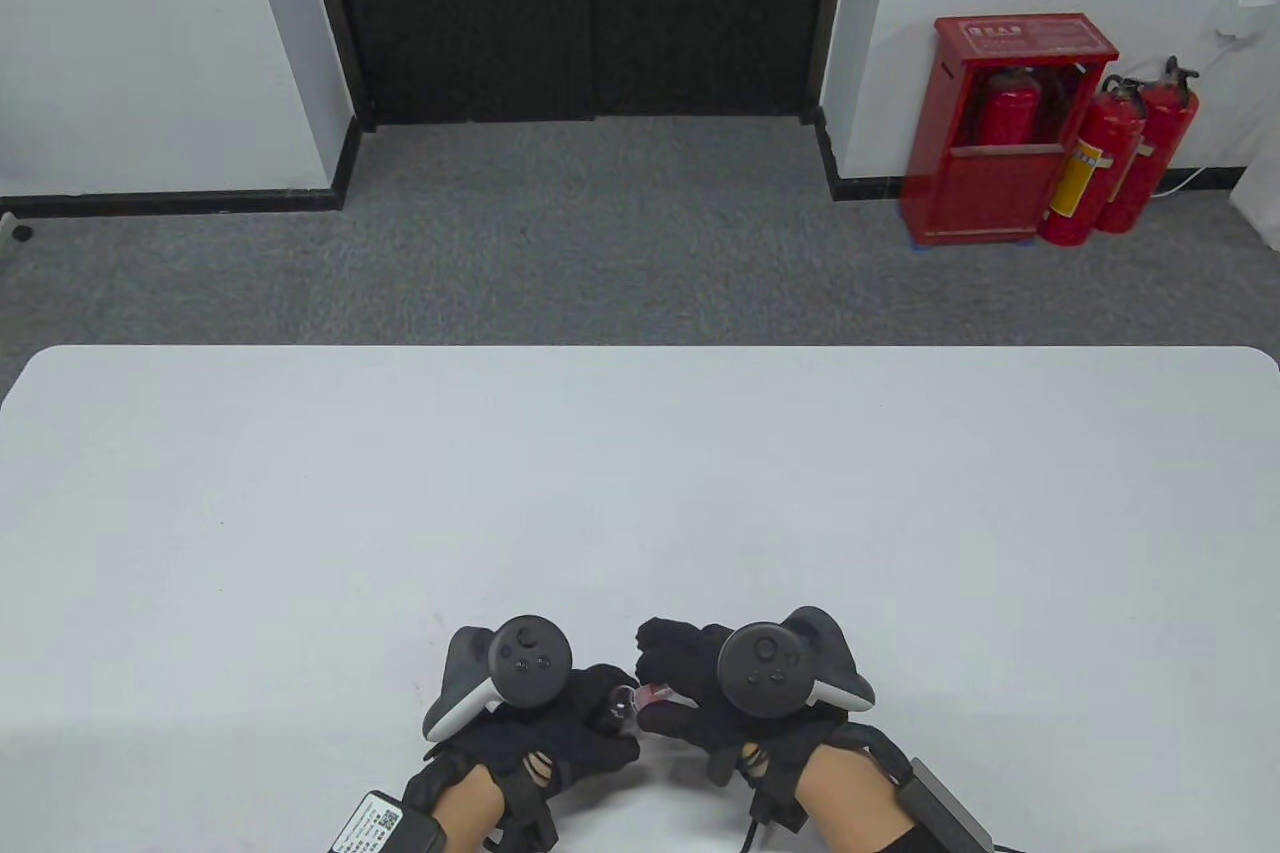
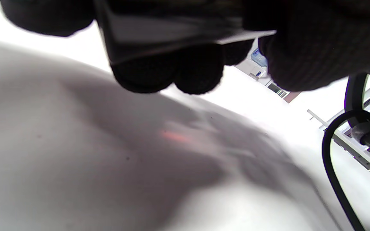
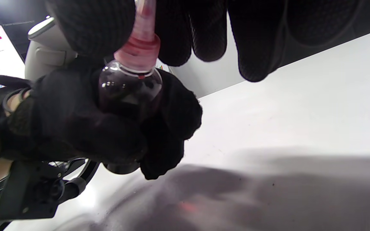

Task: Close soy sauce bottle by twisting cap

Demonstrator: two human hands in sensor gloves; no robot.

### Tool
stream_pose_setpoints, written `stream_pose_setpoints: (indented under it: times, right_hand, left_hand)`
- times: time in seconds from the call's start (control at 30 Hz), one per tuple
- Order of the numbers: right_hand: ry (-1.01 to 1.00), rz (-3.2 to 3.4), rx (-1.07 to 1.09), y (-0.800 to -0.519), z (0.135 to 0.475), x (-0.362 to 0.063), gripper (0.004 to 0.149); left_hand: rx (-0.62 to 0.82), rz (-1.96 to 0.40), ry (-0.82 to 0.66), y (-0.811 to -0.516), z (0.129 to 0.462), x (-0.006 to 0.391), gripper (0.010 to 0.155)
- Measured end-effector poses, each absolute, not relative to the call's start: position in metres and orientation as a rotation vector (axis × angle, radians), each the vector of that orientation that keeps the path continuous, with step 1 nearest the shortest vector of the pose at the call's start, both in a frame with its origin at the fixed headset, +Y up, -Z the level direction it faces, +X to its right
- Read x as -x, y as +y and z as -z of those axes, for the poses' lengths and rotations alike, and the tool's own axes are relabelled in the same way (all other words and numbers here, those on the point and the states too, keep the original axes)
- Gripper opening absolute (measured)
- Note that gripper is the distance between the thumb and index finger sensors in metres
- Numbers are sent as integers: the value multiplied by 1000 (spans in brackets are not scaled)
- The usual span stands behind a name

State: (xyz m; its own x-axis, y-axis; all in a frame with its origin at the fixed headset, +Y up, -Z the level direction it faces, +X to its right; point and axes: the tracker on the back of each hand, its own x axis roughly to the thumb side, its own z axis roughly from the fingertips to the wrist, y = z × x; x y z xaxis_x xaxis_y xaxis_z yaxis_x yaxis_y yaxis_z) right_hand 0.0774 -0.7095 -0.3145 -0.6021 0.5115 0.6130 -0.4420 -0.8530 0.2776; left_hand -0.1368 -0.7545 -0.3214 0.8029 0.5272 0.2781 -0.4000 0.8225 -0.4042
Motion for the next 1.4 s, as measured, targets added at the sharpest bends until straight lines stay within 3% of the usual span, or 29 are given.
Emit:
stream_pose_setpoints:
  times: [0.57,0.77,0.9,1.4]
  right_hand:
    - [177,-2426,-900,-709,317,-79,64]
    - [213,-2386,-1005,-700,316,-86,76]
    - [82,-2471,-1136,-697,308,-77,89]
    - [15,-2518,-1154,-701,304,-67,63]
  left_hand:
    - [341,-492,-405,-754,320,133,62]
    - [337,-505,-400,-754,320,134,62]
    - [336,-516,-395,-754,320,135,62]
    - [335,-523,-397,-753,320,136,62]
